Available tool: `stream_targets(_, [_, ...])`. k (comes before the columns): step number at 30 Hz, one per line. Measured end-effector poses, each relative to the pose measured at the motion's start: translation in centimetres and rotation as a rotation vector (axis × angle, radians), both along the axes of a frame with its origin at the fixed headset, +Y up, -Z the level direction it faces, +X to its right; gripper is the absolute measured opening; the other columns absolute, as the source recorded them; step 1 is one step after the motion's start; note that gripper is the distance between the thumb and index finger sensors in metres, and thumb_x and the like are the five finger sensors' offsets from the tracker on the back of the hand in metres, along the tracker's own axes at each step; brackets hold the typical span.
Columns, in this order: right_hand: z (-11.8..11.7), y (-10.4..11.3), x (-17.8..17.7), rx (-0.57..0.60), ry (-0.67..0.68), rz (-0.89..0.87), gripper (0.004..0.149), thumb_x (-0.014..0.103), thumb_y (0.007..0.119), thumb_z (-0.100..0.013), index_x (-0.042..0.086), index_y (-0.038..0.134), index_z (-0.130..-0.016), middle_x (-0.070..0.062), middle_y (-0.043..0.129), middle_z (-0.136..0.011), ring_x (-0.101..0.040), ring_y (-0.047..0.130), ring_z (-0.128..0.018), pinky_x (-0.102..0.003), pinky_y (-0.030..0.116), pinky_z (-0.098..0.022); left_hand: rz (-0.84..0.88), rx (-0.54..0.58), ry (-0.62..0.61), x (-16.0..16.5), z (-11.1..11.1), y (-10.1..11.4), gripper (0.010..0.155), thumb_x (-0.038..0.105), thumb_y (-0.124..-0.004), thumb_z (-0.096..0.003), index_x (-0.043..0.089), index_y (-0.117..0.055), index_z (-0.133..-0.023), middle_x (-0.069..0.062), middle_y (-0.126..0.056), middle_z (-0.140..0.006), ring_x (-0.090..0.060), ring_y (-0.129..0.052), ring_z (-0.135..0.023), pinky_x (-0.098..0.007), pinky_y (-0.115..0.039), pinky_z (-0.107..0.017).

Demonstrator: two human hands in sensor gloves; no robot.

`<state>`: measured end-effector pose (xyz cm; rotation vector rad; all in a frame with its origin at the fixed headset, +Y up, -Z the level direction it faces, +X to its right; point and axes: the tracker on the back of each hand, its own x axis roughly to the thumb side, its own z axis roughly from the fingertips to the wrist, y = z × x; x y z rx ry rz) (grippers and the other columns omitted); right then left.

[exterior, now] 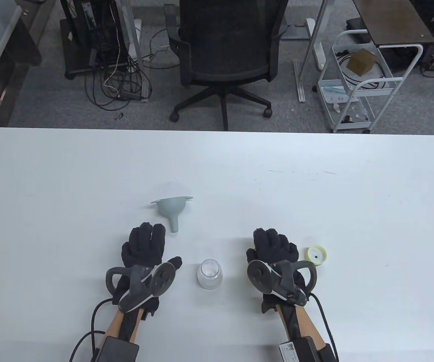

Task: Unscrew the press dispenser and pour salt into it

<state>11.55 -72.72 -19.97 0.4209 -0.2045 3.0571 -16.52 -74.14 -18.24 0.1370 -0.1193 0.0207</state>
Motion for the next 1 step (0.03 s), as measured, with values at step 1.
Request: stream_targets(1, [0.0, 0.01, 0.01, -0.001, 0.0, 0.0, 0.062, 0.034, 0.065, -0.066, -0.007, 0.056, -0.112, -0.038, 0.066, -0.106, -0.06, 0.073, -0.088, -0.074, 0.063, -0.06, -0.001, 0.0, 0.0, 0.0, 0.0, 0.02, 0.104, 0.065, -0.072, -0.0497, 0.001, -0.035, -0.124, -0.042, -0.045, -0.121, -0.066, -0.059, -0.103, -0.074, -0.06, -0.067])
